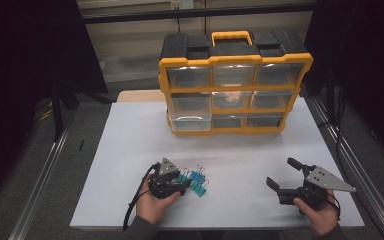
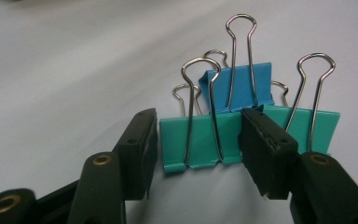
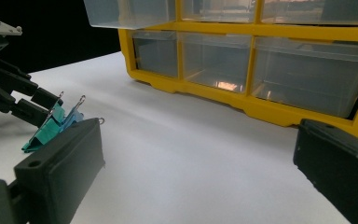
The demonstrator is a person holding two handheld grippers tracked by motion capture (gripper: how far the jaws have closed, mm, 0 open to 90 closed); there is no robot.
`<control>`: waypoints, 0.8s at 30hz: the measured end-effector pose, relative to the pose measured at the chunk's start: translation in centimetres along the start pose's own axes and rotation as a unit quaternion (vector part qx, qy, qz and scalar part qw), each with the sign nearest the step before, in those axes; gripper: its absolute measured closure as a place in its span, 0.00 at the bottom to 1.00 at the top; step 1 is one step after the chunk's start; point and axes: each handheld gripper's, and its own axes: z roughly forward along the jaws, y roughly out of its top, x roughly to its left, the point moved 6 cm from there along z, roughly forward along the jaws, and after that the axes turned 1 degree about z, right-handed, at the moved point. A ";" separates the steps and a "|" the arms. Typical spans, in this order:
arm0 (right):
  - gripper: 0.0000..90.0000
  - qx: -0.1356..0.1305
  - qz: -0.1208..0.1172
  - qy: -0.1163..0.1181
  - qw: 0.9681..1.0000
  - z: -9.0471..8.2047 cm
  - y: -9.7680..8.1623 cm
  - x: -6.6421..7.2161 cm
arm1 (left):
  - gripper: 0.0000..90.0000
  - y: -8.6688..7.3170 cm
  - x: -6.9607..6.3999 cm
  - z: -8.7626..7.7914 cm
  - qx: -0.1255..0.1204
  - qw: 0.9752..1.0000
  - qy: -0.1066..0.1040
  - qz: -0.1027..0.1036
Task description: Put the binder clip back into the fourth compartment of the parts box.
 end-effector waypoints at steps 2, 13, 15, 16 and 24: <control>0.01 0.000 -0.001 0.001 1.000 0.0 0.0 0.0 | 0.52 -0.1 0.0 0.2 0.004 1.000 0.008 0.010; 0.01 0.000 -0.002 0.002 1.000 0.0 0.0 0.0 | 0.56 0.0 0.4 0.0 0.006 1.000 0.011 0.001; 0.01 0.000 -0.002 0.002 1.000 0.0 0.0 0.0 | 0.56 -0.1 0.5 0.0 0.004 1.000 0.008 -0.005; 0.01 0.000 -0.002 0.002 1.000 0.0 0.0 0.0 | 0.56 -0.1 0.7 -0.3 0.006 1.000 0.004 -0.014; 0.01 0.000 -0.001 0.003 1.000 0.0 0.0 0.0 | 0.56 0.5 1.5 -1.8 -0.010 0.999 -0.012 -0.028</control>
